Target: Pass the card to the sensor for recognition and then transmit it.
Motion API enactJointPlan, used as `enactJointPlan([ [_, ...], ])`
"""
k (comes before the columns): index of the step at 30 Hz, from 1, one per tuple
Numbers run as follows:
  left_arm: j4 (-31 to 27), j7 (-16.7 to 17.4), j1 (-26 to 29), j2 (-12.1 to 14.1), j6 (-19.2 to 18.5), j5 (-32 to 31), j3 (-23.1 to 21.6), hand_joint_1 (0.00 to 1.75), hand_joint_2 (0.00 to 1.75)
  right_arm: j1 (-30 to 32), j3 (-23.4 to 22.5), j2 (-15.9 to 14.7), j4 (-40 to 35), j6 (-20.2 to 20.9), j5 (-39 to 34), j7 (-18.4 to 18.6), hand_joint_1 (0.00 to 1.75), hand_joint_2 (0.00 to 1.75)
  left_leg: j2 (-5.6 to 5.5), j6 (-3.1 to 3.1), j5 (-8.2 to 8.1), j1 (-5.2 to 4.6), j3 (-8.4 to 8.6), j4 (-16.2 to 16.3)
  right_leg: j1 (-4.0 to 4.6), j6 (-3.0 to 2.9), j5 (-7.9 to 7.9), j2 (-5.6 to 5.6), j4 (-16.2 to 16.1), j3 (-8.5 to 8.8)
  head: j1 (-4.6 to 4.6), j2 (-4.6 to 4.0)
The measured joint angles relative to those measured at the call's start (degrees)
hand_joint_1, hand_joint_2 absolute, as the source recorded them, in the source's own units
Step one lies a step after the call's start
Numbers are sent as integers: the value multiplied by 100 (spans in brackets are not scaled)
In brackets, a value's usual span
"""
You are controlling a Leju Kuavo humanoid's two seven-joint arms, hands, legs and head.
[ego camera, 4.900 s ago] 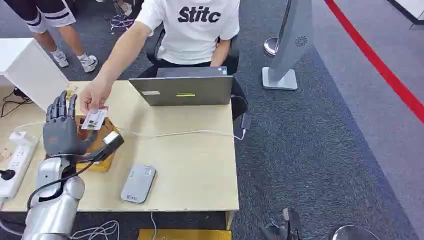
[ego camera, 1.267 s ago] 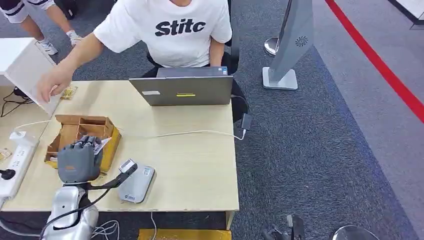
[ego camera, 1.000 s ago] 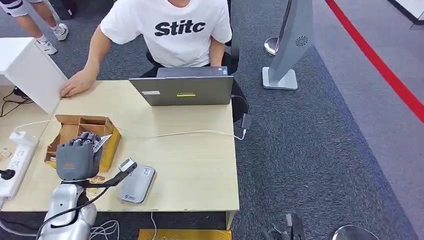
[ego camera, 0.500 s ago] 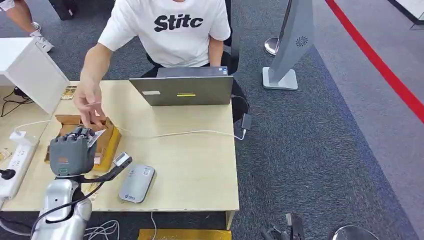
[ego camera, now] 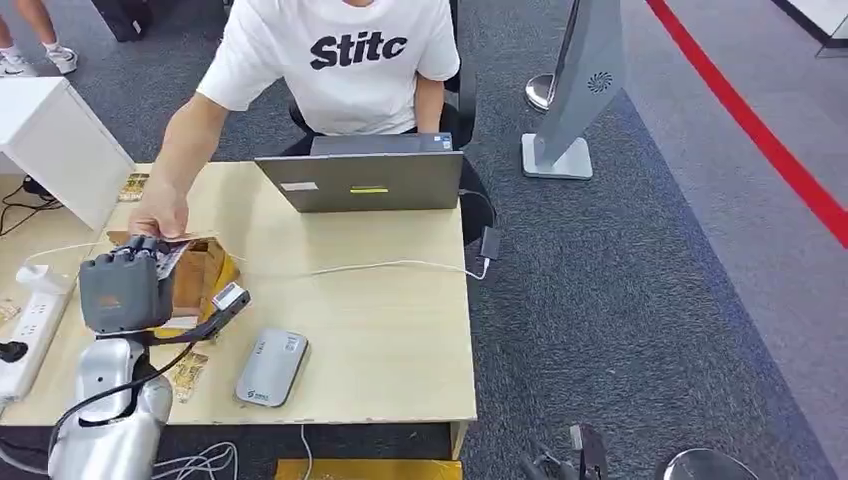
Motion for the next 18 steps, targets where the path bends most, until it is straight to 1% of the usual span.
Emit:
enactJointPlan([
  [2,105,247,-131,87,-98,0,0,175,175,0,4,0,0,0,13,13,0,175,17,0,0,0,1,0,0,0,0,19,1,-8,2,0],
  [4,283,326,-295,190,-158,0,-4,175,175,-11,13,0,0,9,18,29,0,175,19,0,-1,0,-3,0,0,0,0,22,1,-13,2,0],
  [6,492,318,-461,301,-162,0,-4,175,175,-34,41,4,0,24,18,64,0,175,19,-2,-3,0,-7,0,0,1,-2,21,1,-17,0,0],
  [8,621,223,-560,378,-149,0,-2,175,175,-50,63,4,0,33,18,66,0,175,20,-2,-3,0,-10,0,0,1,-2,22,1,-21,0,0],
  [12,739,178,-625,444,-151,0,-2,175,175,-56,98,9,0,42,13,66,0,175,20,-2,-3,0,-12,0,0,1,-2,22,1,-23,2,0],
  [14,780,238,-632,463,-151,0,-4,175,175,-58,107,11,0,59,11,66,0,175,21,-2,-3,0,-13,0,0,1,-2,23,1,-23,2,0],
  [15,798,272,-641,470,-151,0,-4,145,175,-58,114,11,0,59,11,66,0,175,22,-2,-3,0,-13,0,0,1,-2,23,1,-23,2,0],
  [16,833,278,-657,492,-136,0,-4,0,175,-58,120,13,0,59,11,66,0,175,23,-2,-3,0,-13,0,0,1,-2,24,0,-23,2,0],
  [18,934,215,-702,546,-90,0,-2,0,175,-57,127,15,0,59,11,68,0,175,22,-2,-3,-1,-13,0,0,1,-2,23,0,-24,2,0],
])
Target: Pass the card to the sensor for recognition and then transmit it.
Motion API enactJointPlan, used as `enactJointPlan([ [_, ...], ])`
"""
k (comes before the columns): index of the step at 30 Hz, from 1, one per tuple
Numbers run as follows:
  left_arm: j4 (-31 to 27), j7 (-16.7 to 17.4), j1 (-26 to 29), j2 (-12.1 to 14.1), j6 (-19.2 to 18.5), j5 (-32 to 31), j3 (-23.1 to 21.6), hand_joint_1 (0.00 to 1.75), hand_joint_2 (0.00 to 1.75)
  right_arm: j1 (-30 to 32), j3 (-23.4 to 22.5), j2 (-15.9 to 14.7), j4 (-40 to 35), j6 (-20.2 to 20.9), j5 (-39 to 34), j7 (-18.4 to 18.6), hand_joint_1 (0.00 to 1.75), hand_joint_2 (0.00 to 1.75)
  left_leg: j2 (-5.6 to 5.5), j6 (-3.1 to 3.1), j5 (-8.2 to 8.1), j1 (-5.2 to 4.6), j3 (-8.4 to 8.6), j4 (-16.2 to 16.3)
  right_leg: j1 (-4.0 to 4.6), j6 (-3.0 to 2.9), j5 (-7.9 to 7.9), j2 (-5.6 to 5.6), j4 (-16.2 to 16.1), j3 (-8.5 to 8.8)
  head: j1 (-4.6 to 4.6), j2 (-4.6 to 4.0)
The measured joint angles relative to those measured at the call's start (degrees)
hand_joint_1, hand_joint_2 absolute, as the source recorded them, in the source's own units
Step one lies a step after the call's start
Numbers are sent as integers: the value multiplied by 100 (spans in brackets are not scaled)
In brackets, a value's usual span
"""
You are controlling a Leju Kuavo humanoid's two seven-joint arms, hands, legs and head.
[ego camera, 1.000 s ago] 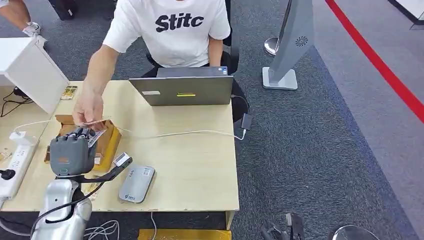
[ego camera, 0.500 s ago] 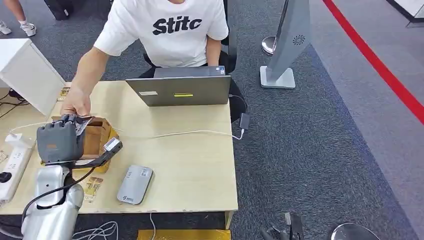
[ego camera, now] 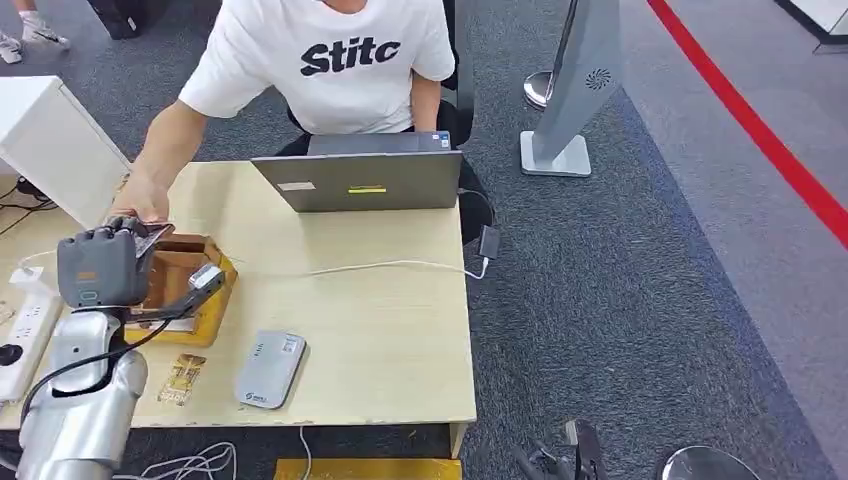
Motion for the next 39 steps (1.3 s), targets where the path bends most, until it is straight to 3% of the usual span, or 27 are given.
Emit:
enactJointPlan([
  [16,271,-59,-13,114,396,0,0,0,175,-11,13,13,2,-2,-24,9,0,175,-14,-8,10,1,-2,0,0,5,7,-14,1,2,0,0],
  [30,262,-76,-12,105,404,0,0,0,175,-12,13,24,2,-2,-26,9,0,175,-15,-8,10,1,-2,0,0,5,7,-14,1,1,0,0],
  [39,-484,-153,216,76,378,0,-134,0,175,-11,13,26,2,-2,-103,-4,0,175,-16,-8,10,0,-2,0,0,5,7,-14,0,1,0,0],
])
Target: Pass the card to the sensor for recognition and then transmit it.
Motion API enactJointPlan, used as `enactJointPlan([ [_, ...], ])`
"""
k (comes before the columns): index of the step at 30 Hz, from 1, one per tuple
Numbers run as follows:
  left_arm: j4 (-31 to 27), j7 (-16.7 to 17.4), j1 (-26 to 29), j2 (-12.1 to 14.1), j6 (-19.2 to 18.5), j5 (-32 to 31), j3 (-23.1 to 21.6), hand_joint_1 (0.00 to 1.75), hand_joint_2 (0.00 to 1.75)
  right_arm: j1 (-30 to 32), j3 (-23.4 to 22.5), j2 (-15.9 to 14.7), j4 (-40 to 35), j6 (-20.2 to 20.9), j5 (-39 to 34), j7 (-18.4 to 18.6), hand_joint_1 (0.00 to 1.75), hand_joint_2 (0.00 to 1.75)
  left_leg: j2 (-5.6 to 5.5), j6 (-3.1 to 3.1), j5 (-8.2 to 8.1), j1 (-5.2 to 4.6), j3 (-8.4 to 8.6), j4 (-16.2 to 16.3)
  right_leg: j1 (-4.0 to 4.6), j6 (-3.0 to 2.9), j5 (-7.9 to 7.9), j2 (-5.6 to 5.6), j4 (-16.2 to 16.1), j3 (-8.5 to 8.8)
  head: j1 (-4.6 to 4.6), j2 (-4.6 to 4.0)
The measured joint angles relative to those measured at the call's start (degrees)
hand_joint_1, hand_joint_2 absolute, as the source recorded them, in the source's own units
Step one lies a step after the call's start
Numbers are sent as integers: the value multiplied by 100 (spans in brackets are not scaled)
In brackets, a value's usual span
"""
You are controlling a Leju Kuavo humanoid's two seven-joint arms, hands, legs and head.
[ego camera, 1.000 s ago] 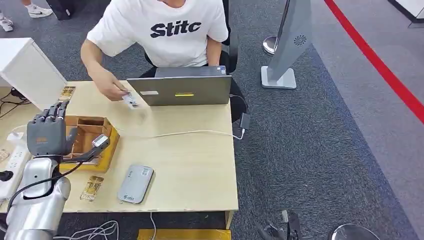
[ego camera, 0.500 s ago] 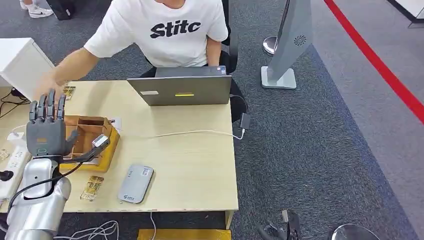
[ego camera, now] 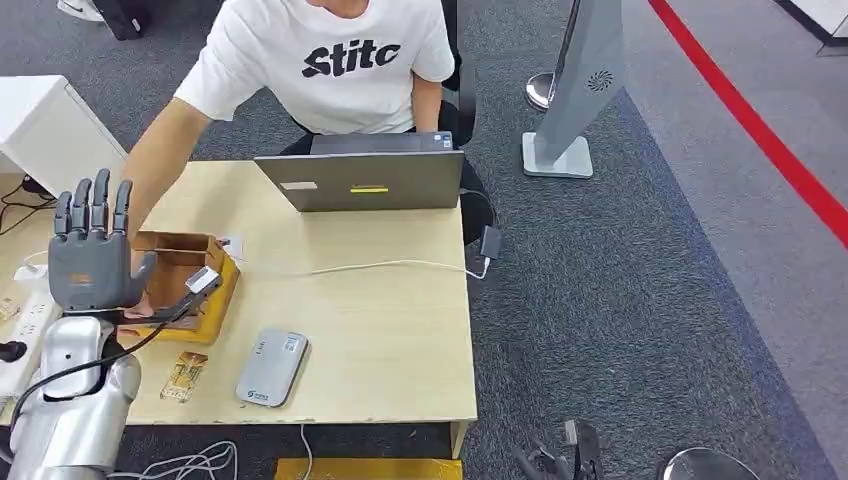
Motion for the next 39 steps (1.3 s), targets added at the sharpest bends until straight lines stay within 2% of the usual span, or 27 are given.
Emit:
enactJointPlan([
  [3,-470,114,129,4,-127,0,-230,0,175,0,0,0,0,0,-28,-13,0,175,-1,0,0,0,-1,0,0,0,0,-1,0,0,2,0],
  [7,-767,28,210,35,-387,0,-511,0,175,1,0,0,0,18,-72,-44,0,175,-1,0,0,0,-3,0,-1,0,0,-3,-1,0,2,0],
  [20,-766,-31,383,85,-391,0,-704,0,175,5,0,0,0,70,-140,-81,0,175,-1,-2,1,1,-2,-1,0,0,0,-2,1,0,-2,0],
  [23,-727,-155,558,77,-341,0,-704,0,175,14,0,0,0,72,-188,-109,0,175,-1,-1,0,0,-2,-1,0,0,0,-1,0,0,0,0],
  [32,-450,-267,1200,-183,-79,0,-703,0,175,60,-13,-2,-2,70,-282,-168,0,175,-2,3,-4,0,-4,-1,0,2,-2,-2,-3,-2,0,0],
  [39,-362,-291,1366,-295,-44,2,-704,0,175,85,-18,-2,-2,59,-299,-177,0,175,-1,3,-3,0,-4,-1,0,1,-1,-2,-3,-2,-2,0],
])
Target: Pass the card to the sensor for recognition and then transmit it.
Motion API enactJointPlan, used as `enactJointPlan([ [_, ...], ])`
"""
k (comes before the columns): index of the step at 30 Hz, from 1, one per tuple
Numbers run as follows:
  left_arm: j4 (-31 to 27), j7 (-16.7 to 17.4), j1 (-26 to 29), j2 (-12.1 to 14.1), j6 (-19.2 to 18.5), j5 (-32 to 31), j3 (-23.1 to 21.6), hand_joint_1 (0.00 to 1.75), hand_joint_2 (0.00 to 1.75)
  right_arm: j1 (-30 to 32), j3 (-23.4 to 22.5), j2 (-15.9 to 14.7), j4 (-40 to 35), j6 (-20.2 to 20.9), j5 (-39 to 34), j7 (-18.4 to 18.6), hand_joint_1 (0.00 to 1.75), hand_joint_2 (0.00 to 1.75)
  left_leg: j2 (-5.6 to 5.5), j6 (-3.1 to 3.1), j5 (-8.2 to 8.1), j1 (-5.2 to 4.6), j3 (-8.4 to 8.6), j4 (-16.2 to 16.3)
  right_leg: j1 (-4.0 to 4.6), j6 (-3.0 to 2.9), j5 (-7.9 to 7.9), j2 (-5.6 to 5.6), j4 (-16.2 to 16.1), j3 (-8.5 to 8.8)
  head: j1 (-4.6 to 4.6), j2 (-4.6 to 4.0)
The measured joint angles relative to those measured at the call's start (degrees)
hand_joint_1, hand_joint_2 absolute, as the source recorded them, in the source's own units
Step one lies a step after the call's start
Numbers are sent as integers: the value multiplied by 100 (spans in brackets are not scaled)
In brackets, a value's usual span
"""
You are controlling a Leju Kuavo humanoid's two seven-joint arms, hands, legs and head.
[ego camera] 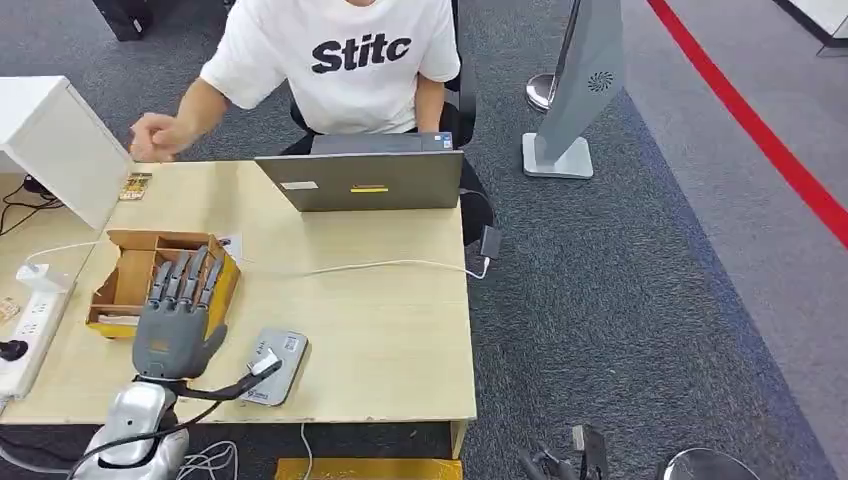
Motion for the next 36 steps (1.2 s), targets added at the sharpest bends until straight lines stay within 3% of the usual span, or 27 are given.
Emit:
enactJointPlan([
  [10,170,126,57,-44,28,-2,-42,0,175,3,0,0,0,-50,-11,0,0,175,0,0,0,0,-1,0,0,0,0,0,0,0,2,0],
  [13,338,306,14,26,39,-2,-42,0,175,3,0,0,0,-59,-7,2,0,175,-1,0,0,0,-1,0,0,0,0,-1,0,0,2,0],
  [19,1258,46,-346,366,173,15,253,0,175,-1,0,0,0,-48,24,20,0,175,0,-7,5,4,1,-2,3,-2,1,1,4,0,0,0],
  [24,1716,-22,-500,498,205,15,431,0,175,-4,0,0,0,-48,28,20,0,175,-7,-9,7,4,-1,-2,3,-2,1,-2,4,0,2,0],
  [36,2081,-39,-629,581,203,15,531,0,175,-6,0,0,0,-33,37,22,0,175,-10,-9,7,4,-2,-2,2,-2,1,-8,3,0,2,0],
])
